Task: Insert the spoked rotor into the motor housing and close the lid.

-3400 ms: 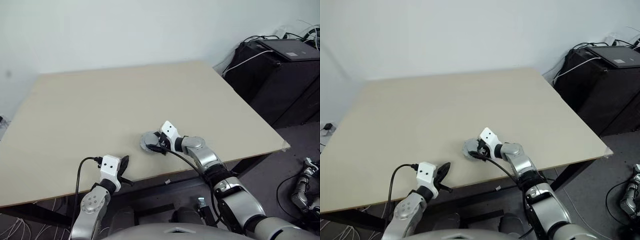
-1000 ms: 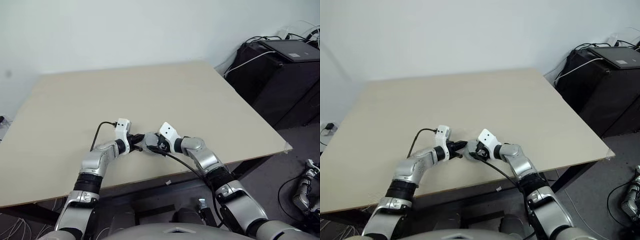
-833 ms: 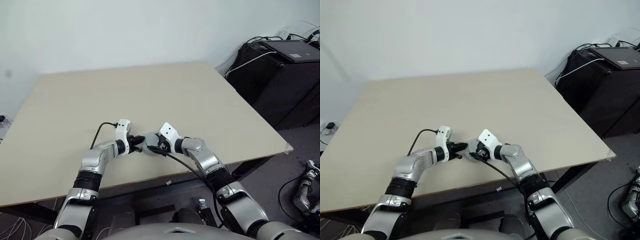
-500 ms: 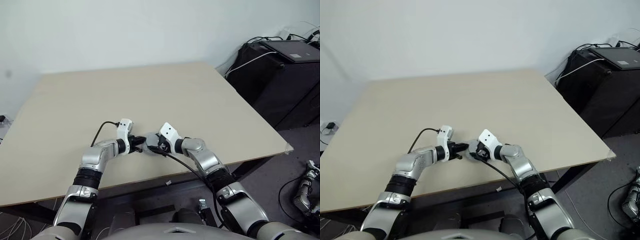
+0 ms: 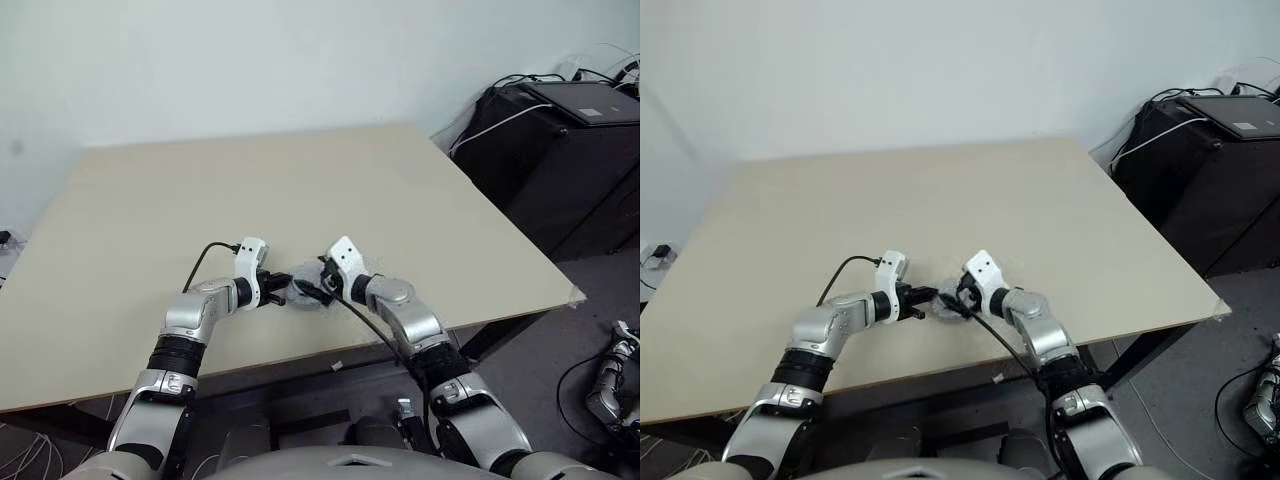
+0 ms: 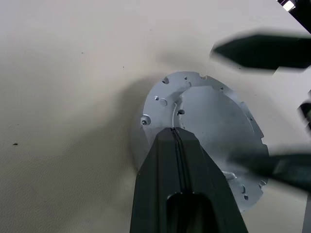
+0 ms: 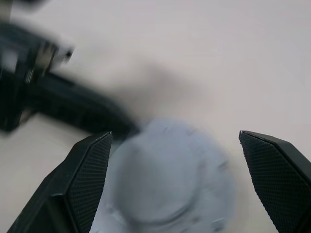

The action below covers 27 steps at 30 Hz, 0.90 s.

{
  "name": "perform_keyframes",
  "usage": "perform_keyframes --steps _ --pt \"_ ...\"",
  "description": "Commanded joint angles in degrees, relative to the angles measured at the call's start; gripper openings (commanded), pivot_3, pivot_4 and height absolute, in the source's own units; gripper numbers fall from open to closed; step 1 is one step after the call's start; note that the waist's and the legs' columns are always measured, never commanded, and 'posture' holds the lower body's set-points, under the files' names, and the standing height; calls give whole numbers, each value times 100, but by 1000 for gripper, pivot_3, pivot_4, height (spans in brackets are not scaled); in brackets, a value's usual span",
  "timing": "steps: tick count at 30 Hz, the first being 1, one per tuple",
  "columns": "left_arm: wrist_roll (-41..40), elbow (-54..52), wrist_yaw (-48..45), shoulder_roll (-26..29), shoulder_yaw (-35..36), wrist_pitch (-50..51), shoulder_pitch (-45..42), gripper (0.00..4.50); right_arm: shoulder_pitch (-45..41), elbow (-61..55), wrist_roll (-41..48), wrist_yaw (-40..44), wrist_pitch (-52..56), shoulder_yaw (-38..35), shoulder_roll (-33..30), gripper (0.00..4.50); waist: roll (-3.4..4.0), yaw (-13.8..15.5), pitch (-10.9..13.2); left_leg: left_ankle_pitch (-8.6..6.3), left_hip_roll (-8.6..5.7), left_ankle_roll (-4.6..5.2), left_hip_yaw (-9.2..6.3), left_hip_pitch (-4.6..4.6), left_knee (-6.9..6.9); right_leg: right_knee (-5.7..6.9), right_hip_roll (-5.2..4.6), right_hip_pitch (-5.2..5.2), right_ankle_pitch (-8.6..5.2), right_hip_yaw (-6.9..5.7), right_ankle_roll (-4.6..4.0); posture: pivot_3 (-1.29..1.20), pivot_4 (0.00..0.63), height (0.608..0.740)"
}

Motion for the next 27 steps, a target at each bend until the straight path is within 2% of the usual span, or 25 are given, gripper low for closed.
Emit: perform_keyframes --steps 1,6,11,14,21,27 --pt "77 87 -65 -33 -204 72 -49 0 82 -839 359 -425 48 -523 94 4479 0 6 0 0 0 0 0 0 0 0 0 0 0 0 0 0 0 740" --pt "99 104 -94 -50 -241 21 -54 0 760 -1753 957 -1073 1308 -1086 349 4479 -2 42 -1 -3 0 -5 -5 0 -1 0 0 1 0 0 -1 0 0 740" --pt "113 144 -117 -65 -241 -43 -86 0 1441 -2440 1728 -1345 2735 -1423 617 4479 -2 46 -1 -4 0 -5 -22 -6 -2 -1 -3 -4 10 0 -24 0 0 740" --pt "126 167 -120 -67 -242 -74 -97 0 1560 -2597 2129 -1507 3273 -1687 769 4479 0 39 0 -5 1 -8 -26 -5 0 0 -4 -8 6 0 -15 0 0 740" --pt "138 191 -119 -64 -236 -129 -110 0 1399 -2442 3013 -1775 3898 -2324 1123 4479 -1 51 0 -6 0 -9 -30 -7 0 -1 -8 -8 6 -4 -7 0 0 740" --pt "132 153 -109 -65 -211 -137 -84 0 1143 -2005 3290 -2064 4027 -2503 1307 4479 0 48 1 -6 -1 -9 -30 -7 -1 -1 -8 -9 6 -4 -7 0 0 740"
